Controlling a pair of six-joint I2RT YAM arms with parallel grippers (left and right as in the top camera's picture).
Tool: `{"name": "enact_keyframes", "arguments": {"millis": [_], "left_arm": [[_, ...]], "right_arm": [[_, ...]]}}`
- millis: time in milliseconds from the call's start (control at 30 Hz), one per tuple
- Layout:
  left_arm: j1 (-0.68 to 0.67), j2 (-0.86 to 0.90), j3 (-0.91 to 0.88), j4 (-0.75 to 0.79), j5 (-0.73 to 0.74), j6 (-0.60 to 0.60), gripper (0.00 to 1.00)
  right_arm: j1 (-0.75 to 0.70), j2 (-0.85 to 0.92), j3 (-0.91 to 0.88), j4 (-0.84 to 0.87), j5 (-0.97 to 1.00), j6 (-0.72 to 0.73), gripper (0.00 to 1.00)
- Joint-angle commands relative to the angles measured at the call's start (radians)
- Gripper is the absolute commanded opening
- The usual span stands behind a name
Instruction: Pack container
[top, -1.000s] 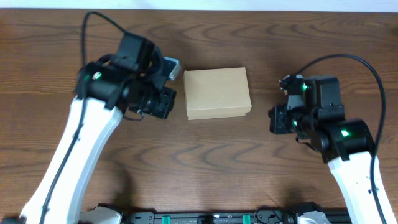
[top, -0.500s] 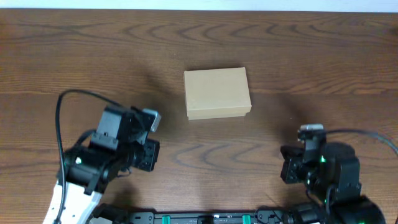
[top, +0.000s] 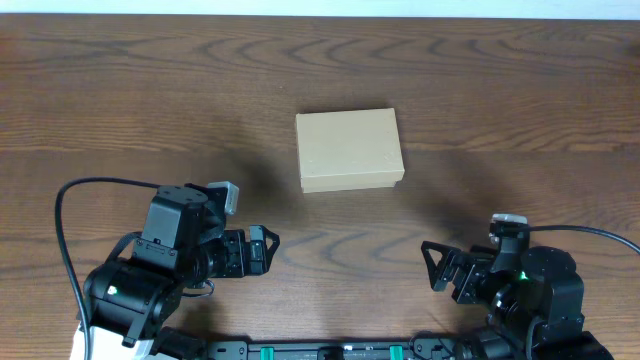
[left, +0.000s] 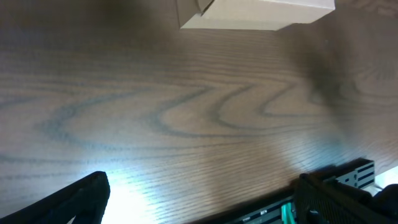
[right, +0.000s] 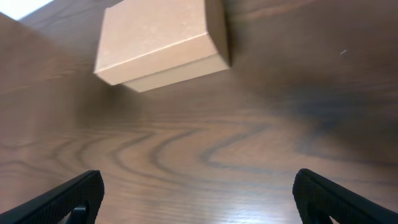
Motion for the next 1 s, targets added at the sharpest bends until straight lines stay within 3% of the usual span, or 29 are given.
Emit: {"name": "enact_keyframes", "arguments": {"millis": [0,567,733,967], "left_arm": [[0.002,-0.001,0.006,-0.005,0.006,-0.053,0.95],[0.02,-0.013,0.006,-0.013,-0.009,-0.05,0.95],[0.092,-0.092,-0.014,-0.014,-0.098,-0.023,0.95],[0.163,-0.326,-0.211,0.188,-0.101,0.242,0.95]], "right_arm": [[0.01,-0.003,-0.003,-0.005,-0.059,0.053,0.99],[0.01,-0.003,-0.003,-0.005,-0.059,0.053,0.99],[0.01,-0.003,-0.003,-0.005,-0.059,0.053,0.99],[0.01,-0.003,-0.003,-0.005,-0.059,0.053,0.99]]}}
